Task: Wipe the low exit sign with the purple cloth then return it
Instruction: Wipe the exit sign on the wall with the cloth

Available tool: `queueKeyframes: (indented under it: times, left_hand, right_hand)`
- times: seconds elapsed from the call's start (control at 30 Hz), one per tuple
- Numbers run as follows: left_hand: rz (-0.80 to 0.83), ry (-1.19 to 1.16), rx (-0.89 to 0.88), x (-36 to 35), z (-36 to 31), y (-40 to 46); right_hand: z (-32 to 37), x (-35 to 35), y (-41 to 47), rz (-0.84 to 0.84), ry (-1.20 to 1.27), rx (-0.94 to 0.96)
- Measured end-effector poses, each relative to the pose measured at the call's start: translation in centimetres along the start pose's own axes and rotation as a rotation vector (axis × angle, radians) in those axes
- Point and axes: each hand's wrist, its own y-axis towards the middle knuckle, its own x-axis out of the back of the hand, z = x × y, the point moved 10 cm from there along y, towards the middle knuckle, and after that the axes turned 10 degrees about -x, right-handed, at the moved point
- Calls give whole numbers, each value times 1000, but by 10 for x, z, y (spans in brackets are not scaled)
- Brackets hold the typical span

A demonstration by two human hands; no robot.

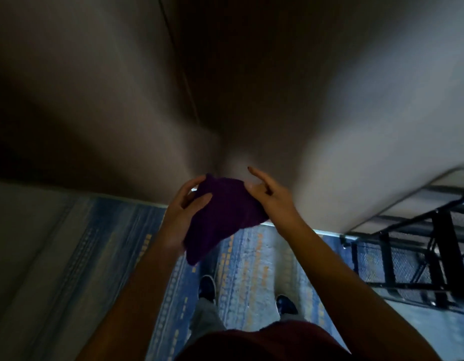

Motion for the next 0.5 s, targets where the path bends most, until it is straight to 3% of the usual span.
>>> queueKeyframes:
  times: [0.17, 0.27, 0.4, 0.5]
  left_hand:
    - [197, -51, 128, 31, 14, 44]
    - [308, -76, 247, 38, 26, 48]
    - [431, -108, 578, 39, 55, 33]
    - [480, -146, 656, 36, 65, 25]
  right_hand:
    - [-8, -48, 0, -1, 118, -143]
    - [-8, -61, -20, -160, 120, -103]
    - [-8, -66, -50, -314, 155, -36]
    - [-6, -69, -70, -359, 104, -12]
